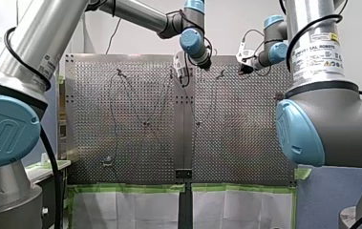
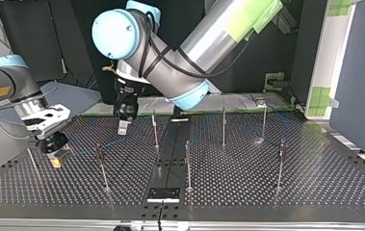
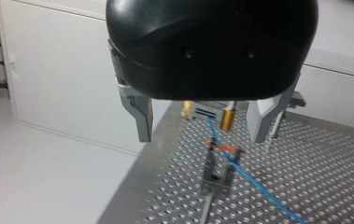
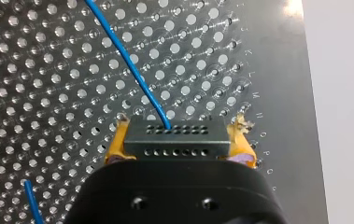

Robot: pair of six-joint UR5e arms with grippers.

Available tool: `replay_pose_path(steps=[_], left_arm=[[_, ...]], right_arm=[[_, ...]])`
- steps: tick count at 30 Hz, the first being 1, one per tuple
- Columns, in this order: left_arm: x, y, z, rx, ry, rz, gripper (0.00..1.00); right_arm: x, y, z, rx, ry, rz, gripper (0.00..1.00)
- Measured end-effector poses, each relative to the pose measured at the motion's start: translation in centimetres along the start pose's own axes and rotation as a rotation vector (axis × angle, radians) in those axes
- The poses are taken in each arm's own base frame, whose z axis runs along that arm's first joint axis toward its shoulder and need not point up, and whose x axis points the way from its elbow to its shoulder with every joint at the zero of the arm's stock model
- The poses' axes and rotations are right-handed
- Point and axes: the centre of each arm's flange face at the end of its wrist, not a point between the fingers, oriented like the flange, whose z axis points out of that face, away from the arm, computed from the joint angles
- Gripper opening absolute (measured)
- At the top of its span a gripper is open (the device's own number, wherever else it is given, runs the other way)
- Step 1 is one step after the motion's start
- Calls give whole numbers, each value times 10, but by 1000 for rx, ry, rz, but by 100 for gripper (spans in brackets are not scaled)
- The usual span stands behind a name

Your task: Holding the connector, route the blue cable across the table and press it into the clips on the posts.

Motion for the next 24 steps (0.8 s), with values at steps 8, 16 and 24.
replay_pose_path(steps=[8,16,24], left_arm=[[-19,11,-17,-20,-71,-51,100],[-29,-5,-58,-5,-132,-138,100],[-9,-21,-91,6,-147,-228,100]], right_arm=[[0,0,0,-1,1,-1,0],[0,-2,0,3,0,-2,0],[-1,-5,1,6,-2,-3,0]])
